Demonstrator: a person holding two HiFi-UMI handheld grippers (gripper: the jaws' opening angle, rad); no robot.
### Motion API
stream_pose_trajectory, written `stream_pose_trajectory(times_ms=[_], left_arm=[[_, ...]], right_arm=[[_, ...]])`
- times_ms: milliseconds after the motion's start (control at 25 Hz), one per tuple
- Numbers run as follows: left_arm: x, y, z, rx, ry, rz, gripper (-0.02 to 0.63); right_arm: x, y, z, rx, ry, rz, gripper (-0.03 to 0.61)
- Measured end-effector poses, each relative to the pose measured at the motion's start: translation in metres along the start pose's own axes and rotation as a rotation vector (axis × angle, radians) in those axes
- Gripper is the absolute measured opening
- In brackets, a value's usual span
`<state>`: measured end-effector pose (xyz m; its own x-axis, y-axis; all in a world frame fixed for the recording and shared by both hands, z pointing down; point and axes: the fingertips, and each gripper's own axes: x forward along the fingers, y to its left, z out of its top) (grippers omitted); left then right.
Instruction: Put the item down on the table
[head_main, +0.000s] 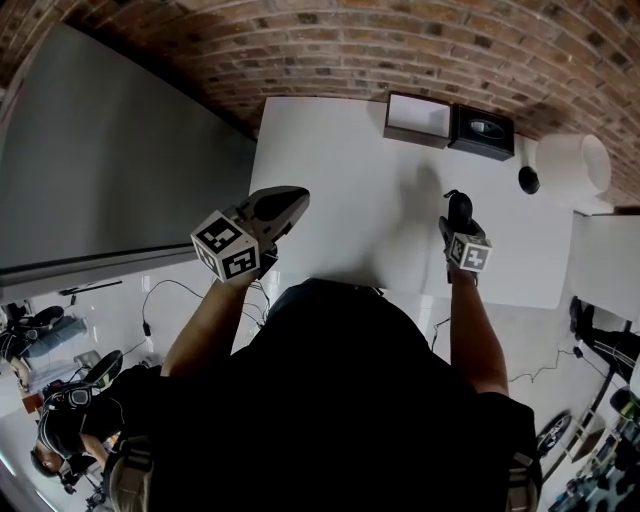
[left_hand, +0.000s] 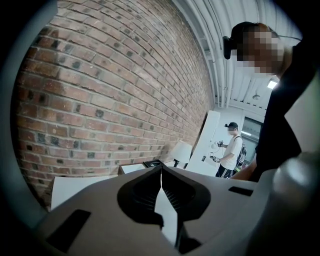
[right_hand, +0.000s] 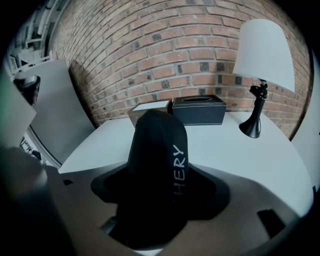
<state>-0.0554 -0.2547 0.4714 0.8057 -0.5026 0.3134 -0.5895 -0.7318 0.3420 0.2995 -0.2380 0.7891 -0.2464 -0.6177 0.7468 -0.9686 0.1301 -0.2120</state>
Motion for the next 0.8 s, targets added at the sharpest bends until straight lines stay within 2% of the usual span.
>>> stream_pose_trajectory(times_ms=[800], left_arm=[[-0.002,0.025,-0.016,-0.039,0.037,0.036,0.025]], right_arm=[[0.054,-0.01,-0.031,-0.028,0.102,-0.029,0.345]])
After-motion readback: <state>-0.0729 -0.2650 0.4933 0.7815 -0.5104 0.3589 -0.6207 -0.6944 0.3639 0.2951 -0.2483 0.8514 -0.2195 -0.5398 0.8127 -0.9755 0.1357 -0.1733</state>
